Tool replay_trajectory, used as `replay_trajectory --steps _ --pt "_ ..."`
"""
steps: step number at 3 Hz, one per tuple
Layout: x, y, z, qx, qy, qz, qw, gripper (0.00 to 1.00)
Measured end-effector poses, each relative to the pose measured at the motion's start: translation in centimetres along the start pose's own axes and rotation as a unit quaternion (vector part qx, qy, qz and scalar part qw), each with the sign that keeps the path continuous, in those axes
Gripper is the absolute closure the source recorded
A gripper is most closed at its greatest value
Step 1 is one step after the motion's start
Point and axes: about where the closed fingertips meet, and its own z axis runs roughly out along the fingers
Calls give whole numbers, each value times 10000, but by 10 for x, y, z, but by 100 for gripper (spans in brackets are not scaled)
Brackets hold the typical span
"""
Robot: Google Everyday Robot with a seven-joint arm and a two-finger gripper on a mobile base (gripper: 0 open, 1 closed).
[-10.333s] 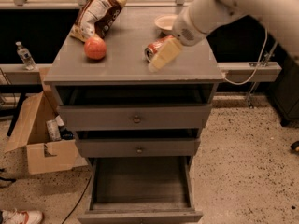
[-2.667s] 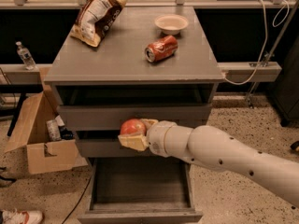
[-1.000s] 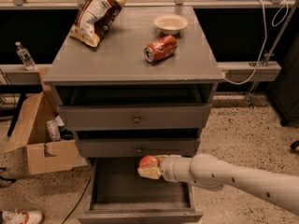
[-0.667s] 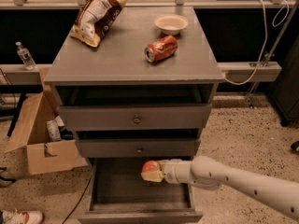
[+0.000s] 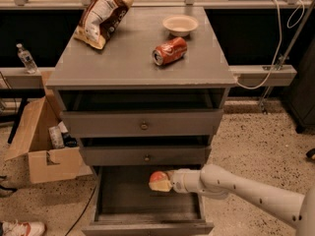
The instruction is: Place apple into bottom drawer
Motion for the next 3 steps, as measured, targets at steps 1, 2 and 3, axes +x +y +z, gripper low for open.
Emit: replay_trajectory --steps 1,2,3 --pt "29 -18 33 -95 109 33 9999 100" --pt "54 -39 61 -169 159 39 9997 100" --pt "73 -53 82 14 231 105 9997 82"
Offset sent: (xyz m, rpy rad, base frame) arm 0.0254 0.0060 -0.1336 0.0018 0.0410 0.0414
